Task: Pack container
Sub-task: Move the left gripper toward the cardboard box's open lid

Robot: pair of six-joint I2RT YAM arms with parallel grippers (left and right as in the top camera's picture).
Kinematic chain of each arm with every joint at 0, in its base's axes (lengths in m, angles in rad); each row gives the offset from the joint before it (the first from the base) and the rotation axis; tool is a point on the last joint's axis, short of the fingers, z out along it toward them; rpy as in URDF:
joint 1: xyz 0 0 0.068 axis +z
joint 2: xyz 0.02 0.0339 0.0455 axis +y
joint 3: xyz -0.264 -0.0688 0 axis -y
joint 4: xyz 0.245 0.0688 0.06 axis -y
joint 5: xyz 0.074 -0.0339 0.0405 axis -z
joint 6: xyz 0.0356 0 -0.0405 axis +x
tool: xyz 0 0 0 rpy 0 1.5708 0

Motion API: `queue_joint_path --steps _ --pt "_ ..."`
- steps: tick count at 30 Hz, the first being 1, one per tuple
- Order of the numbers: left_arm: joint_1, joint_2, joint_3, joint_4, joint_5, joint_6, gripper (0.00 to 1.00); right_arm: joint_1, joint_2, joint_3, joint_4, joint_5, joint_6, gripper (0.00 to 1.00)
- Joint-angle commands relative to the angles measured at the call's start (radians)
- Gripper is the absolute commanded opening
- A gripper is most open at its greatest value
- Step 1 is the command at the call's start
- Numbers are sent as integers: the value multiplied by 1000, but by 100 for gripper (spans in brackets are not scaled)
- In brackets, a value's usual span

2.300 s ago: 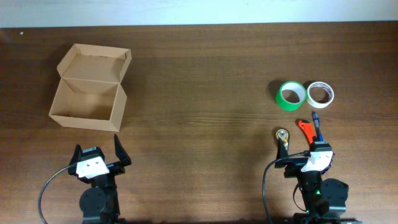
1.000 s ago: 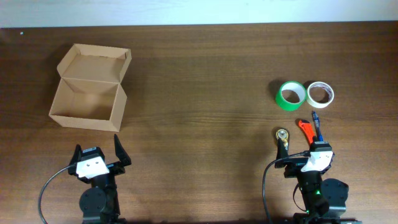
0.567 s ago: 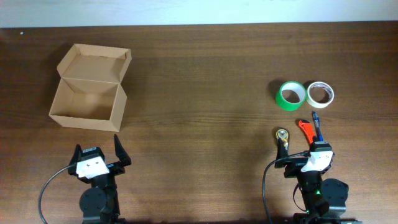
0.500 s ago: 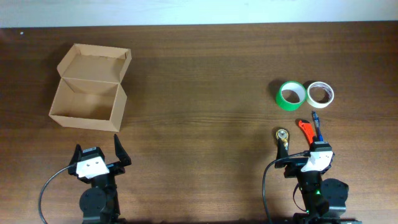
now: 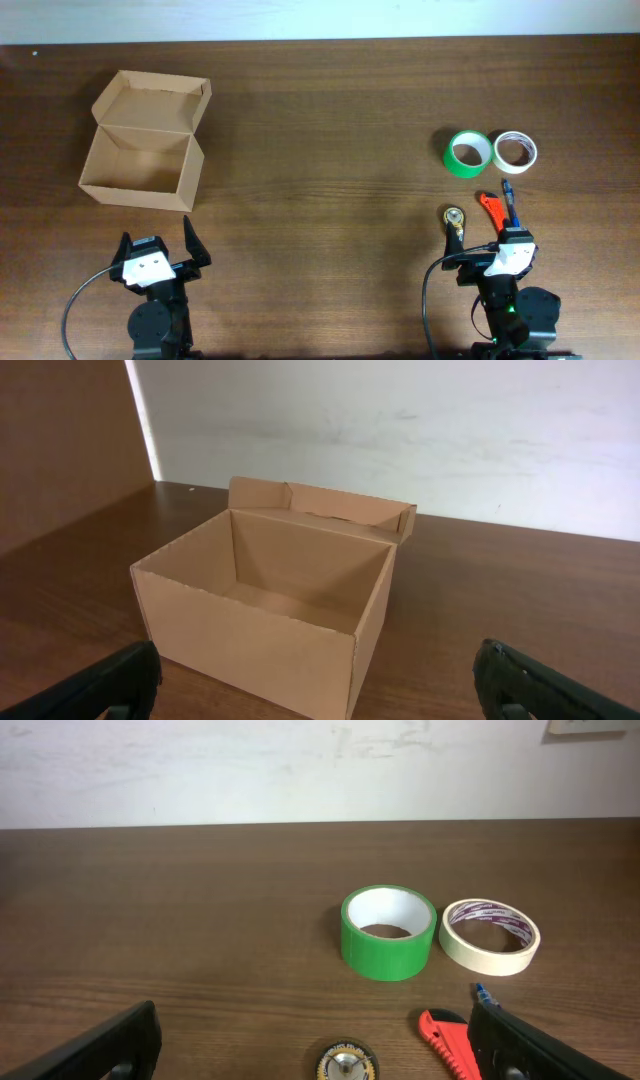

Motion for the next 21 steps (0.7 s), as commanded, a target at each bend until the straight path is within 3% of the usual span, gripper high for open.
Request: queue_joint_path --steps 1,6,12,21 --pt "3 -8 -5 0 23 -2 99 5 -11 -8 2 -6 1 99" --pt "3 -8 14 -6 100 -149 100 5 -11 -8 6 -2 -6 100" --pt "3 23 212 -182 84 -179 100 5 -11 -3 14 -79 64 99" --pt "3 504 709 -400 36 -156 100 4 100 168 -27 -62 116 99"
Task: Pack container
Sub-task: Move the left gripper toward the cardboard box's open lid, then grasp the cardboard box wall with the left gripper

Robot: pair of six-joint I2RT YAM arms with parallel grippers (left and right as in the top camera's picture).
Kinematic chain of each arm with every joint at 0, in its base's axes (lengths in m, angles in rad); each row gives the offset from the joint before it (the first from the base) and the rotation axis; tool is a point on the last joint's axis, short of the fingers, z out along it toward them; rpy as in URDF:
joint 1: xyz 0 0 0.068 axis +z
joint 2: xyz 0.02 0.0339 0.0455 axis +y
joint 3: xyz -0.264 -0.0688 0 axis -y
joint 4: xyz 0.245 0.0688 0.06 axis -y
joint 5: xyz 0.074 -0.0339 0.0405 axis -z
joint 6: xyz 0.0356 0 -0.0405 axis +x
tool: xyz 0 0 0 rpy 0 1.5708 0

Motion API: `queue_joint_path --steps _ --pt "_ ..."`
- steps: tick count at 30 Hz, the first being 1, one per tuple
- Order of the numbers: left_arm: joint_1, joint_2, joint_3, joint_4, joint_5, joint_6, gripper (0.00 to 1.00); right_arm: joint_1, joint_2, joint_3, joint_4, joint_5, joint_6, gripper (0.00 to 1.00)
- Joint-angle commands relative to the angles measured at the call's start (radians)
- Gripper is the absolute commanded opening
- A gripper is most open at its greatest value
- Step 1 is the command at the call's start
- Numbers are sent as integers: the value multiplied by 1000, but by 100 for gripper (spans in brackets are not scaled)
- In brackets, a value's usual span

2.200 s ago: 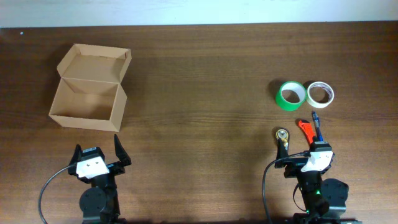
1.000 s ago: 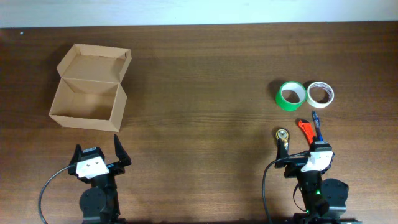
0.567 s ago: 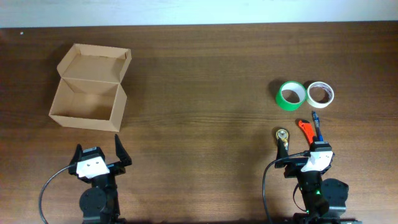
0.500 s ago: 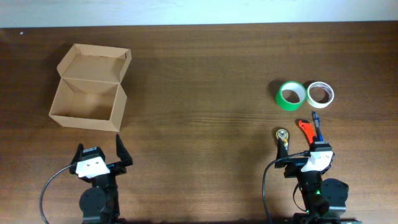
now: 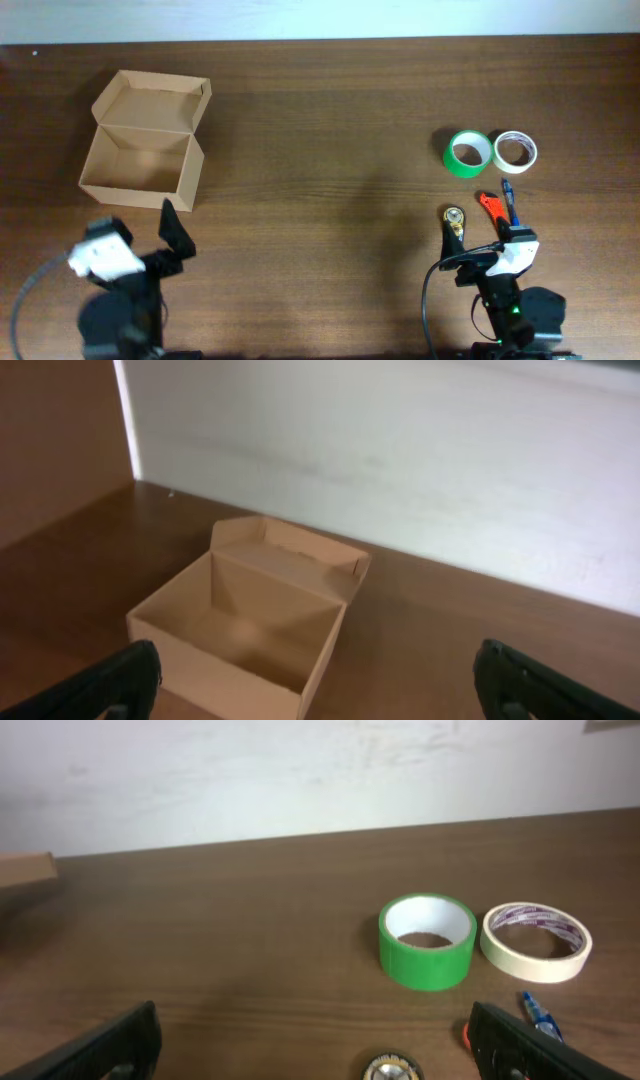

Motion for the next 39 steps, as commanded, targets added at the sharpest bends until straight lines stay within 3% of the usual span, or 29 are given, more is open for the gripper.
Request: queue_joint_path --steps 1,11,18,22,27,31,39 --pt "3 224 179 -63 -8 2 100 4 98 131 -30 22 9 99" --pt "3 747 752 -350 -5 47 100 4 749 692 -367 183 -266 99" --pt "3 835 821 -376 39 48 100 -75 1079 917 -382 278 -296 99" --pt "3 852 821 -404 35 63 100 -213 1188 985 -384 200 -276 99" --pt "3 907 821 -397 2 273 100 -389 1275 1076 -430 55 -224 99" --pt "3 1011 821 -396 -41 275 100 -458 1311 1115 -453 42 -224 99" --pt "3 1168 822 -369 73 269 100 -493 1317 1120 -452 42 -225 99"
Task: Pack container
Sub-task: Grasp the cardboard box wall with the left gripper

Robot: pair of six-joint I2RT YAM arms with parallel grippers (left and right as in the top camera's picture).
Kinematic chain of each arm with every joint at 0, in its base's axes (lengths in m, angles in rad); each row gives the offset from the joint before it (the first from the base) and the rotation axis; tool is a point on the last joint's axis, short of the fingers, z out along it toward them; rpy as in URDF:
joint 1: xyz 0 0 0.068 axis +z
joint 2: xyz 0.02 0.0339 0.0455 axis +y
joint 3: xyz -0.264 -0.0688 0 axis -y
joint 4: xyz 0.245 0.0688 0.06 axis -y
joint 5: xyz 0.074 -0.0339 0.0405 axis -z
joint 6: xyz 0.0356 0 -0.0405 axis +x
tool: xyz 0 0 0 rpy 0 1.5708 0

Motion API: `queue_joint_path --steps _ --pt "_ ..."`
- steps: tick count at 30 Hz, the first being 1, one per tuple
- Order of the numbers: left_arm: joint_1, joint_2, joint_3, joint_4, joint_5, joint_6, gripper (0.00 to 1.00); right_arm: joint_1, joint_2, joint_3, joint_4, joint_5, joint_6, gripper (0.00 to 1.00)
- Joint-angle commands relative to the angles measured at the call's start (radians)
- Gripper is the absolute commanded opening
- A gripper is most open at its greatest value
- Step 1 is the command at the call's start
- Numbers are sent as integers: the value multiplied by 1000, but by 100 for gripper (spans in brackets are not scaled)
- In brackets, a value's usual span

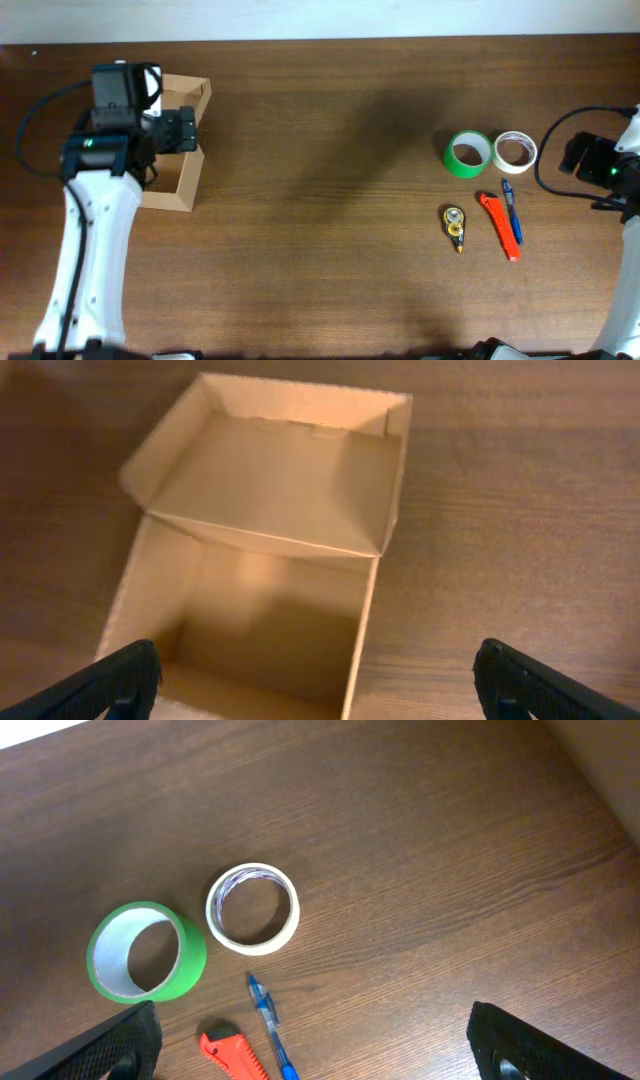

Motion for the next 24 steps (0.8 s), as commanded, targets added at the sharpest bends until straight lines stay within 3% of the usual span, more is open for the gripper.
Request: queue_joint_path --steps 1,3,5,16,24 --pt "3 41 11 -7 38 9 95 -5 9 23 4 -23 13 99" --pt "3 69 16 -46 48 -5 75 -5 9 23 3 -24 13 99" --pt "3 90 21 -96 60 -21 64 -5 9 23 3 -24 13 99" --pt "3 142 22 -275 106 18 63 -5 9 22 3 -24 13 99" --pt "3 204 22 -271 65 95 56 -5 9 23 3 -24 13 99"
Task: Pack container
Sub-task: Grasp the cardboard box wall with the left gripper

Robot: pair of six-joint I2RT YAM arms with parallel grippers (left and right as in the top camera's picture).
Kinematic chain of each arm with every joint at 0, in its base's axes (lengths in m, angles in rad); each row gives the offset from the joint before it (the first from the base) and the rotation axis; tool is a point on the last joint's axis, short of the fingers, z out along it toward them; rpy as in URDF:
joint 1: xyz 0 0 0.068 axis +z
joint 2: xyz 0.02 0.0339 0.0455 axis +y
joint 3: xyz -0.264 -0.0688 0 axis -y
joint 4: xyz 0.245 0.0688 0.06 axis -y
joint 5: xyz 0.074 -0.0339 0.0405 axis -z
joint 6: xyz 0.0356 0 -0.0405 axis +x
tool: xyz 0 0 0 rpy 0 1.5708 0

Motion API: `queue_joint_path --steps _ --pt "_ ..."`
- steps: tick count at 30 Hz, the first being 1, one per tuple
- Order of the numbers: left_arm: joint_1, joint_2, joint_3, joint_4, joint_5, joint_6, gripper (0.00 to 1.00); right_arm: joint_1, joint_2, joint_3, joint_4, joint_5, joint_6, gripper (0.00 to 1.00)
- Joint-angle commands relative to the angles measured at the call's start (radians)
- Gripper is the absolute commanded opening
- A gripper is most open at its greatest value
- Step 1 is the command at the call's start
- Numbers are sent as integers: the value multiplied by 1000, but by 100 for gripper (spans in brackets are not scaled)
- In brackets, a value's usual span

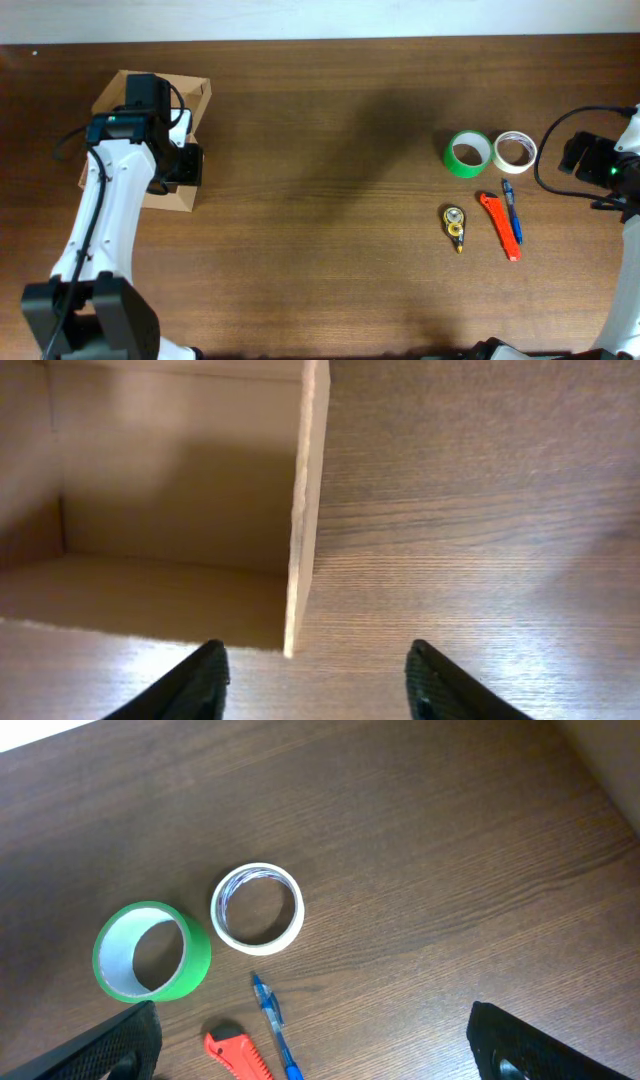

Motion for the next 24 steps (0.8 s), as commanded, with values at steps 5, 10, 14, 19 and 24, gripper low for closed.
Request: queue_joint_path --steps 5,10,14,19,24 --pt "14 62 18 58 -43 48 56 -4 7 23 3 -13 11 99" --pt "46 84 17 63 -42 48 55 -4 7 23 3 -13 11 99" --pt "58 112 17 50 -41 48 53 -4 7 23 3 -13 11 99" --pt "58 153 17 51 -18 64 50 -4 7 23 3 -13 11 99" --pt "56 181 17 48 -14 63 44 -4 7 23 3 -13 11 99"
